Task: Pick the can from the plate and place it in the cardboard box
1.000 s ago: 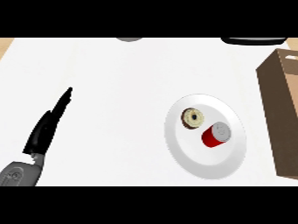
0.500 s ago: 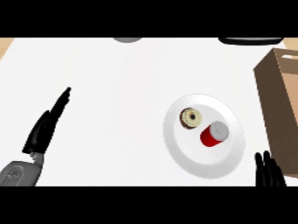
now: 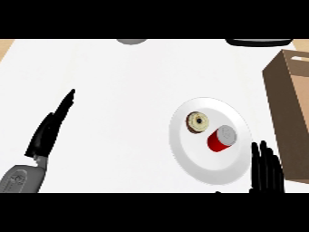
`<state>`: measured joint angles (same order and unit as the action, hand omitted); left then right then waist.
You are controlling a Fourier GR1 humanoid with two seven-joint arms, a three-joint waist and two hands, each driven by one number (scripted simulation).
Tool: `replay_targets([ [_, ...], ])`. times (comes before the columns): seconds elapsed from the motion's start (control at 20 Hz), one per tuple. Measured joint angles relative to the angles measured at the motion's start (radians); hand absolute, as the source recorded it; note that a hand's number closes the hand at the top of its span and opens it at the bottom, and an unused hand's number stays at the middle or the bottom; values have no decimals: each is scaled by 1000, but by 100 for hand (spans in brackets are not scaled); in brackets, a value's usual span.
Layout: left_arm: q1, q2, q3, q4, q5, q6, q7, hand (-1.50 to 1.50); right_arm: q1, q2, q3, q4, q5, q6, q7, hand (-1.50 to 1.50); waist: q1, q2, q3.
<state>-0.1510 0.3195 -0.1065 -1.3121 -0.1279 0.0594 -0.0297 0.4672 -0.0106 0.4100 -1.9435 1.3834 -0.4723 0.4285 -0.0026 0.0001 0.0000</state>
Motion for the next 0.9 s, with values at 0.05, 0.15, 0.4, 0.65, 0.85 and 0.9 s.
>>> replay_targets([
  [0.05, 7, -1, 6, 1, -3, -5, -11, 0, -15, 2, 7, 21, 6, -6, 16, -150, 0, 0, 0],
  [0.15, 5, -11, 10, 9, -13, -9, -13, 0, -59, 5, 1, 44, 6, 18, 39, -150, 1, 0, 0],
  [0.4, 25, -22, 38, 1, -28, -32, -31, 0, -137, 7, -18, 84, 6, 54, 82, -150, 2, 0, 0],
  [0.65, 21, -42, 52, -29, -56, -39, -4, 0, -188, 3, -47, 126, -11, 65, 94, -150, 2, 0, 0],
  [0.85, 37, -42, 74, -55, -62, -65, 3, 0, -224, 5, -44, 192, -29, 40, 99, -150, 2, 0, 0],
  [0.9, 27, -40, 81, -51, -64, -73, 6, 0, -243, 6, -44, 204, -33, 47, 104, -150, 2, 0, 0],
])
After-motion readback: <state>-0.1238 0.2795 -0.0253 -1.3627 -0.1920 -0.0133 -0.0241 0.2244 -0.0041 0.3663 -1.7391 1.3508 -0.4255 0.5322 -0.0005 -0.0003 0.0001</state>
